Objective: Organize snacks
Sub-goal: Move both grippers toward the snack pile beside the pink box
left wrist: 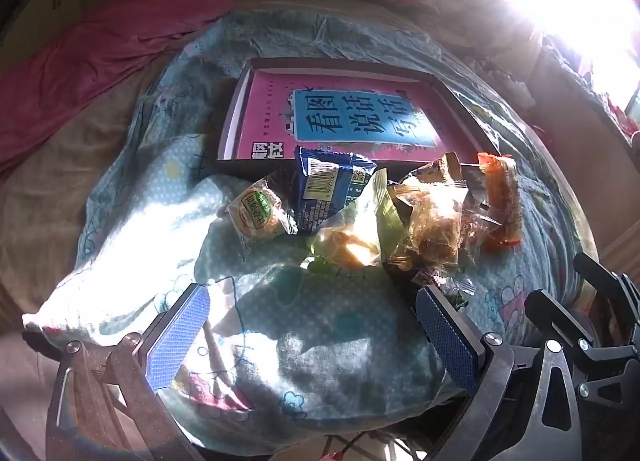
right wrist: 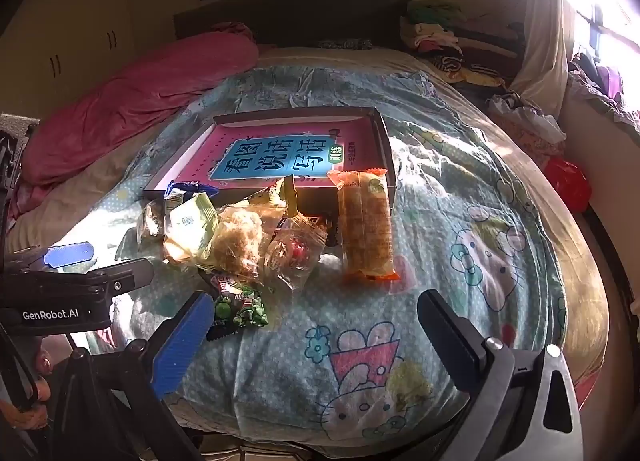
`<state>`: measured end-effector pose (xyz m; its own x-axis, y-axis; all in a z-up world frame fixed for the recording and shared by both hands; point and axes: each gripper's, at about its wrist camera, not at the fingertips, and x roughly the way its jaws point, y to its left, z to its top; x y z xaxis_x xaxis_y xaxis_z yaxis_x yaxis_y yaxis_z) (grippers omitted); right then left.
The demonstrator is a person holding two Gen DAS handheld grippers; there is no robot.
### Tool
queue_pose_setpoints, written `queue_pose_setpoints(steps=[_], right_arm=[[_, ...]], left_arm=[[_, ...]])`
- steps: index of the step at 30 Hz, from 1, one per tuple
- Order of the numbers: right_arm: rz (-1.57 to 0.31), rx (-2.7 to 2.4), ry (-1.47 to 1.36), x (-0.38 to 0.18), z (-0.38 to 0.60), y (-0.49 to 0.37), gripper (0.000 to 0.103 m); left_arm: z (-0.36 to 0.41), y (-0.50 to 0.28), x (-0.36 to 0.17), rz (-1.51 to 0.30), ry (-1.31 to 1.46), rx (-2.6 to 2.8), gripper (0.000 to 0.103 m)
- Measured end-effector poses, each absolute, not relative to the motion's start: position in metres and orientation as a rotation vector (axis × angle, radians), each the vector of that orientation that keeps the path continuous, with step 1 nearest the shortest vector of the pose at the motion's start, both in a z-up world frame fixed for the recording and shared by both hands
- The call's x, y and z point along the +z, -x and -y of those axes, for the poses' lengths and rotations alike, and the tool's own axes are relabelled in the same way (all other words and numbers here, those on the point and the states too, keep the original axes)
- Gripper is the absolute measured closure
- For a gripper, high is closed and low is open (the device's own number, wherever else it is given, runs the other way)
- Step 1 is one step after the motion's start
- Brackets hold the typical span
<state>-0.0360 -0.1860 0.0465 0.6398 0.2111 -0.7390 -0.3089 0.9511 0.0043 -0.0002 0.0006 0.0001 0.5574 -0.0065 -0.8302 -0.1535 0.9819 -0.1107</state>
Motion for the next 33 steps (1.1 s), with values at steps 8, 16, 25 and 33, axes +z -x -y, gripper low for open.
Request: queue_pose_setpoints(steps=[8, 16, 25, 33], right_arm=[[-0.809, 0.293, 0.118, 0.053, 0.183, 0.044, 0.0], [-0.818, 0.305, 0.112, 0.052, 0.189, 0.038, 0.0], [-0.817, 0.304, 0.111, 0.053, 0.188, 0.038, 0.0], [-0.813, 0.303, 0.11, 0.054, 0.188, 0.038, 0.0]], left_arm=[[0.004, 0.0, 0.004, -0.966, 0.168, 0.096, 0.0], [0.0, 0.0, 0.006, -0.953, 0.184, 0.094, 0.0], [-0.003, 0.001, 0.008, -0.939, 0.181, 0.1, 0.0], [-0.003, 0.001, 0.009, -0.936, 0.182, 0.099, 0.0]])
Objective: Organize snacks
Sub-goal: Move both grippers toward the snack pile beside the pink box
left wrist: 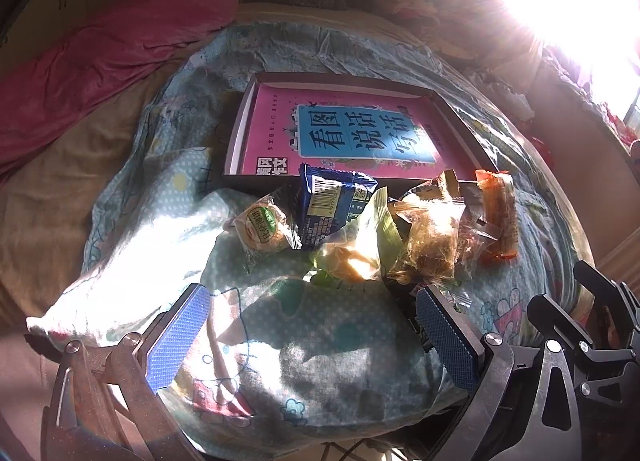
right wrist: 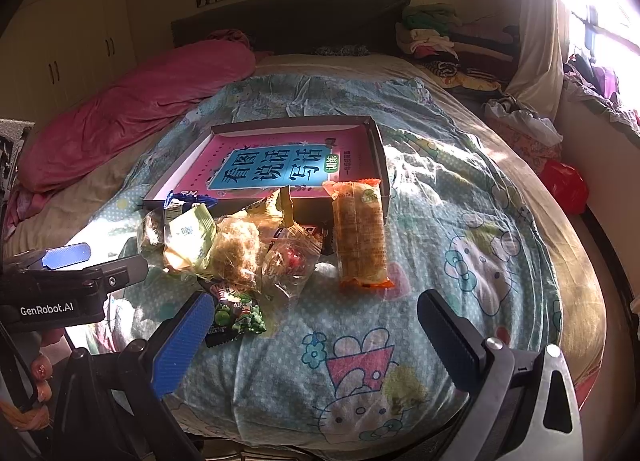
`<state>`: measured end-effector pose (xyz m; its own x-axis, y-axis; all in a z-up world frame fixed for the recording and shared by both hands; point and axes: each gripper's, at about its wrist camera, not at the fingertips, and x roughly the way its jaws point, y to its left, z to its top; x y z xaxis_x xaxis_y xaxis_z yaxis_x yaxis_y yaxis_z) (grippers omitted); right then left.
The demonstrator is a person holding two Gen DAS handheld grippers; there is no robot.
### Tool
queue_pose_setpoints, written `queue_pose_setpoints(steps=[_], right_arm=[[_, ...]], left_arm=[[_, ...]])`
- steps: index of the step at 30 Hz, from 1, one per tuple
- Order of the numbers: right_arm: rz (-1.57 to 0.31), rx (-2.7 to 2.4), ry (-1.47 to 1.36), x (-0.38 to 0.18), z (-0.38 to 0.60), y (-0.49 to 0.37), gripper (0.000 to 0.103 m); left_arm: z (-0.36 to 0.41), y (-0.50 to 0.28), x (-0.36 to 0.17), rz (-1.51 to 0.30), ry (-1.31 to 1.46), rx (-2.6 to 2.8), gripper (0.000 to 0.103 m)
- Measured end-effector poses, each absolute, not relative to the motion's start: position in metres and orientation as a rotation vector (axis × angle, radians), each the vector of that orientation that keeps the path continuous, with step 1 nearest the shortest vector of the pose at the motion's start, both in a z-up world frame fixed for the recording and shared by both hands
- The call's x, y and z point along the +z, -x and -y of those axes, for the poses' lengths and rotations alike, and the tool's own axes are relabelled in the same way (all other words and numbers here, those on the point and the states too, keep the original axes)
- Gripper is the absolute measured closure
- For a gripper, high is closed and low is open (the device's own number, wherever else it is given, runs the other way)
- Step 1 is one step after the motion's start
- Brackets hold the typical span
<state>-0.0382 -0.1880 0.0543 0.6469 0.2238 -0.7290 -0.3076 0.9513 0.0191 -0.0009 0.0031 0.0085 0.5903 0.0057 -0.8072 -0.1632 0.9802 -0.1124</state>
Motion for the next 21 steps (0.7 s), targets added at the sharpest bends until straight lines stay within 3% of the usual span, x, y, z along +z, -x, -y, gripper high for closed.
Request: queue_pose_setpoints(steps=[21], right_arm=[[-0.795, 0.293, 0.11, 0.0557, 0.1896, 0.0355, 0.0]], left_arm=[[-0.0086, -0.001, 0.0133, -0.905, 0.166, 0.124, 0.0]])
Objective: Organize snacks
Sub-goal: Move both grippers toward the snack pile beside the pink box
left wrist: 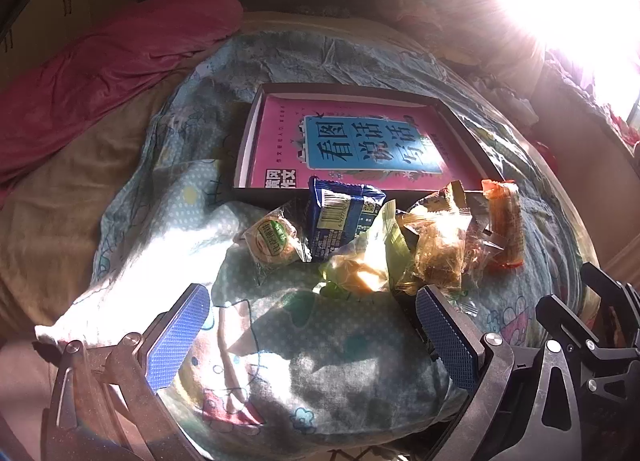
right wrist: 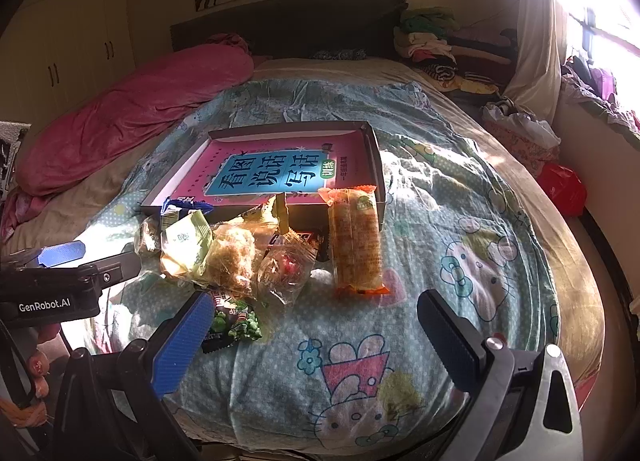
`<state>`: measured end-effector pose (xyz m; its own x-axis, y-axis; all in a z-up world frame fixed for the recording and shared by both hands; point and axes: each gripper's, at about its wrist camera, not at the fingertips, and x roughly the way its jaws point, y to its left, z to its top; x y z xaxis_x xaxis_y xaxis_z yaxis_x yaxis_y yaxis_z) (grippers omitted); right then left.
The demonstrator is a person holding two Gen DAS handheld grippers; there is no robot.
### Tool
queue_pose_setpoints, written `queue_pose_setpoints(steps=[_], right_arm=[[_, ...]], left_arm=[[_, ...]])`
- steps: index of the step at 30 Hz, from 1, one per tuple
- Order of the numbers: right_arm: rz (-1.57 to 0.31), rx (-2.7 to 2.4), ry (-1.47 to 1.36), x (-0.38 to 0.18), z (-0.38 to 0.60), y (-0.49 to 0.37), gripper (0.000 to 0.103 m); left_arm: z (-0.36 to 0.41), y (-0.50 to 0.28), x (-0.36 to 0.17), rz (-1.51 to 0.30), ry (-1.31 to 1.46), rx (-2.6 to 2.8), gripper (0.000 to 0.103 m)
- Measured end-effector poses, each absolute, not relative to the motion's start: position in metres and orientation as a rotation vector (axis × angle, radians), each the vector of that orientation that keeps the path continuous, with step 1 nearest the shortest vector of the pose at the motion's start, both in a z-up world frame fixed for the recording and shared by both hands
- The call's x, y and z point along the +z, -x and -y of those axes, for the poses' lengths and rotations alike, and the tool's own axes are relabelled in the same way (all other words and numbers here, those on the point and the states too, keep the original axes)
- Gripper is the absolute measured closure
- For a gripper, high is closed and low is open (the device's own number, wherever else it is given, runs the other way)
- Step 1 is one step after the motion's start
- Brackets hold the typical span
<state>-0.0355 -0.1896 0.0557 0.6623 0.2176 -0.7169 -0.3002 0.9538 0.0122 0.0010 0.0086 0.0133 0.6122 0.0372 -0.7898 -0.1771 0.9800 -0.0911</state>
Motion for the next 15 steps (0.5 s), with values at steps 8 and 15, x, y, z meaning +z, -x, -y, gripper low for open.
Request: queue_pose_setpoints(steps=[8, 15], right_arm=[[-0.792, 0.276, 0.1, 0.052, 0.194, 0.025, 0.0], [-0.804, 0.274, 0.089, 0.046, 0.195, 0.018, 0.0]], left_arm=[[-0.019, -0.006, 0.008, -0.91, 0.181, 0.146, 0.0], [-0.026, -0.009, 0.002, -0.925, 0.191, 0.162, 0.0]])
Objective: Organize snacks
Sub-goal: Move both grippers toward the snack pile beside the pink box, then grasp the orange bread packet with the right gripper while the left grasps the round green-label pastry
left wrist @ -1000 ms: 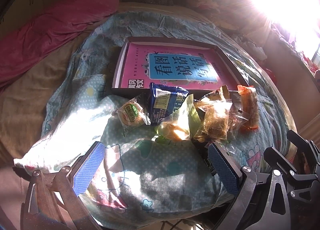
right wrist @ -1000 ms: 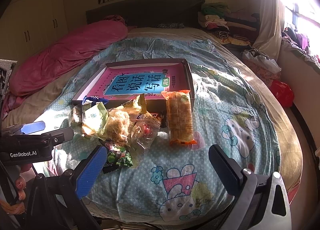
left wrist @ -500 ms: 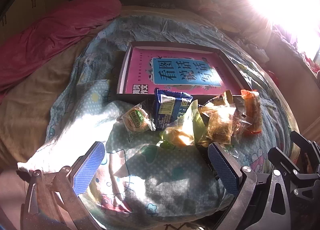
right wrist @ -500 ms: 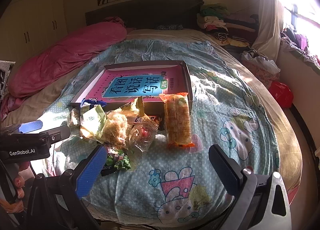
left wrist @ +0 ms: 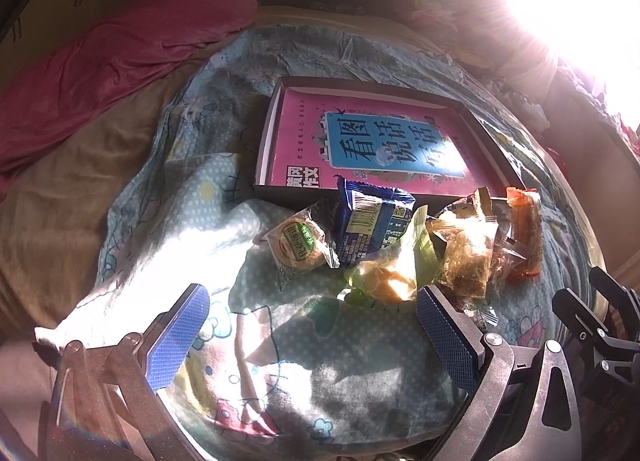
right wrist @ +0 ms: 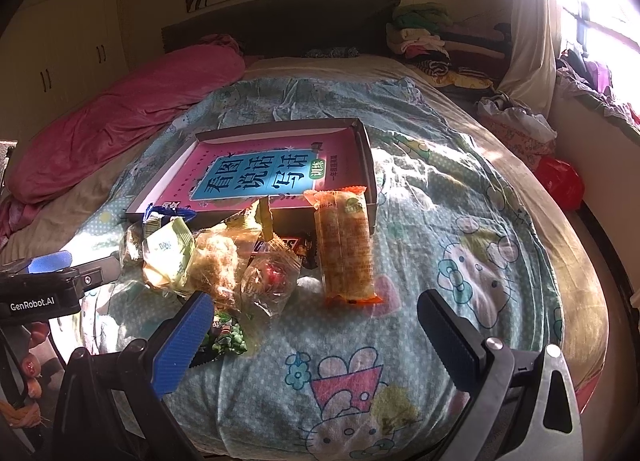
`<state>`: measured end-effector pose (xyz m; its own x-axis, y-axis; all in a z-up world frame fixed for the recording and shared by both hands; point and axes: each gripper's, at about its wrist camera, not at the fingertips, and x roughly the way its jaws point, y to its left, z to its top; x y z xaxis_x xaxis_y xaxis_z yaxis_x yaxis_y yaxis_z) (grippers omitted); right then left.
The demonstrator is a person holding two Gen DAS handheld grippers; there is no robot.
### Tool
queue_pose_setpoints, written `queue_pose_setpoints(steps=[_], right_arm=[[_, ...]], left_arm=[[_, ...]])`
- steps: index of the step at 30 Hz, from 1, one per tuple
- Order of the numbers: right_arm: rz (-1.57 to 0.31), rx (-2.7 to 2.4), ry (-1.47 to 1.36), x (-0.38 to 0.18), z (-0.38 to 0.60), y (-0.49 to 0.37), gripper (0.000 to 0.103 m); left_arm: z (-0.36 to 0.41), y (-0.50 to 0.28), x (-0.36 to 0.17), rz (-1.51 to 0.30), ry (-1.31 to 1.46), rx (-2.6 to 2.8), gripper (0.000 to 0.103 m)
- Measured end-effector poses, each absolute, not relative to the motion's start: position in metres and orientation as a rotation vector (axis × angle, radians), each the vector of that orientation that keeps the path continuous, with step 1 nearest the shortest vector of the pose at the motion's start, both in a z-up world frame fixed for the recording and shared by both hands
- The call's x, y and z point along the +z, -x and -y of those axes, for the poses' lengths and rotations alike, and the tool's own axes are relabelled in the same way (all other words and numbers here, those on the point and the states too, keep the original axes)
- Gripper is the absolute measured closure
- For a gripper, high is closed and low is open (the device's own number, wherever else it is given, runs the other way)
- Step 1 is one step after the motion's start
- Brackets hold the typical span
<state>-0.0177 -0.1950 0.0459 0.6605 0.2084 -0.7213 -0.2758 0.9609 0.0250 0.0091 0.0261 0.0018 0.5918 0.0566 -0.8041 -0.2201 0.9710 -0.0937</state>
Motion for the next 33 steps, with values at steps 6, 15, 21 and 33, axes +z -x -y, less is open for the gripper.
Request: queue_pose_setpoints(steps=[6, 15, 21, 33], right_arm=[[-0.825, 0.263, 0.066, 0.039, 0.201, 0.012, 0.0], [-0.84, 0.237, 0.037, 0.032, 0.211, -0.001, 0.0], [-0.817, 0.213, 0.047, 0.031, 0.212, -0.015, 0.0], [-0.836, 0.218, -0.003, 0.024, 0.221, -0.032, 0.0]], left_arm=[[-0.041, -0.014, -0.009, -0.961, 0.226, 0.178, 0.0], [-0.064, -0.022, -0.019, -0.982, 0.255, 0.201, 0.0], [-0.08, -0.032, -0.022, -0.982, 0.271, 0.204, 0.0], [-0.08, -0.055, -0.04, -1.041, 0.39, 0.096, 0.007]])
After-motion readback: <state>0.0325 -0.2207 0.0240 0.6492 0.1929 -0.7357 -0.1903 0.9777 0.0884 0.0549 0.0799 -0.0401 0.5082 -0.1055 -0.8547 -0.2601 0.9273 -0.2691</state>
